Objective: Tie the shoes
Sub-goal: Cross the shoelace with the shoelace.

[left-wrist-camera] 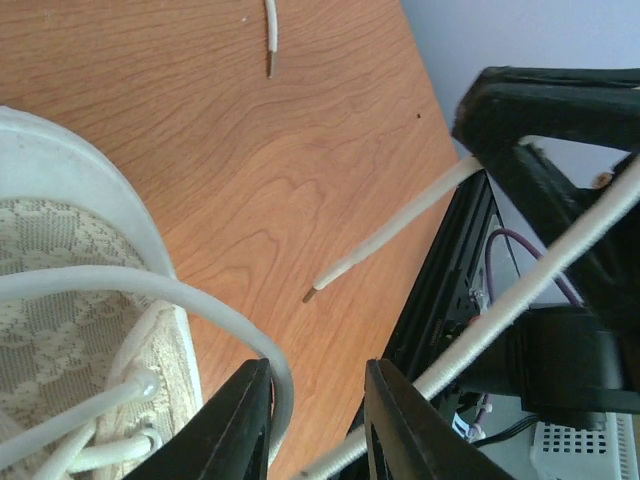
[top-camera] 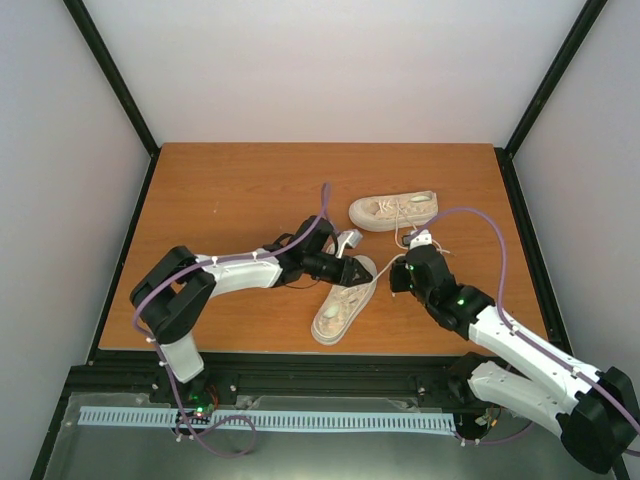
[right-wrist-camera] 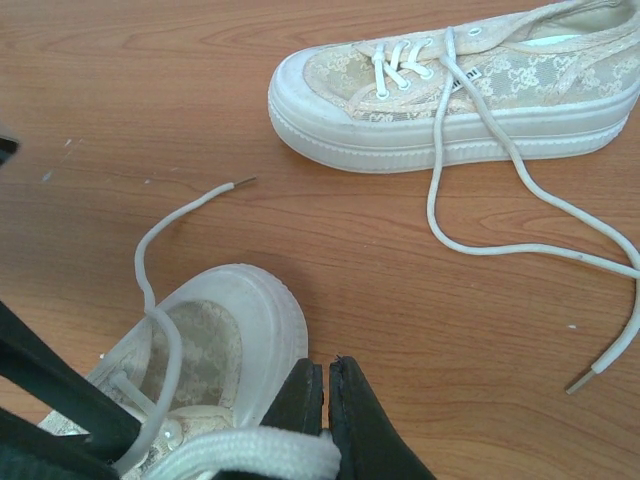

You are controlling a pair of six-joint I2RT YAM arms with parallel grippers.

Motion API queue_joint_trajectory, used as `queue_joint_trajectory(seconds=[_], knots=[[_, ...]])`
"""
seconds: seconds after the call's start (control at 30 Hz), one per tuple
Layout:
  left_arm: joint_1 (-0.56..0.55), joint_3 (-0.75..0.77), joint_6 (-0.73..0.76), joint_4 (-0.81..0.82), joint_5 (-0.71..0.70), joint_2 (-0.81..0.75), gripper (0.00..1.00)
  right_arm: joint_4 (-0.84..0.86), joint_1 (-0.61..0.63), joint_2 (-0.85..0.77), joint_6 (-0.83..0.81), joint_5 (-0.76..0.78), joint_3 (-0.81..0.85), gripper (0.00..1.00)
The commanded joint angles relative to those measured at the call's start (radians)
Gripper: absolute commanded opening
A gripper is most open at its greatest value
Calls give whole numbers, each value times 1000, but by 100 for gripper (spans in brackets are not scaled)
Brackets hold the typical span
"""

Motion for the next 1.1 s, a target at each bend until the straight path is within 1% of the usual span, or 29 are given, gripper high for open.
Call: queue_joint_trajectory(seconds=[0.0,0.13,0.27,0.33,0.4,0.5,0.6,0.67,0.77,0.9,1.07], knots=[[-7,-22,-26,62,-16,-70,28,-19,6,-33,14,33,-6,3],[-7,-27,-20,64,-24,-81,25,-27,6,-39,16,39,-8,3],[-8,-24,0,57,-6,-69,17,-16,6,-17,24,28,0,3],[-8,-19,27,21,-13,-72,15,-13,6,-5,24,22,6,3],[-8,-9,70,-50,-68,-89,18,-12,6,-3,26,19,9,3],[-8,-6,131,-139,-176,-137,28,-16,7,-9,29,21,5,3],[-7,9,169,-210,-229,-150,36,-17,6,-16,34,22,1,3],[-7,24,181,-241,-227,-133,42,-20,6,-19,36,22,-3,3],[-8,37,188,-243,-178,-98,50,-36,6,-34,42,32,-6,3],[-8,77,210,-269,-158,-46,52,-97,7,-64,74,75,-7,3],[-7,123,250,-285,-148,-7,52,-190,7,-85,166,69,-34,3]])
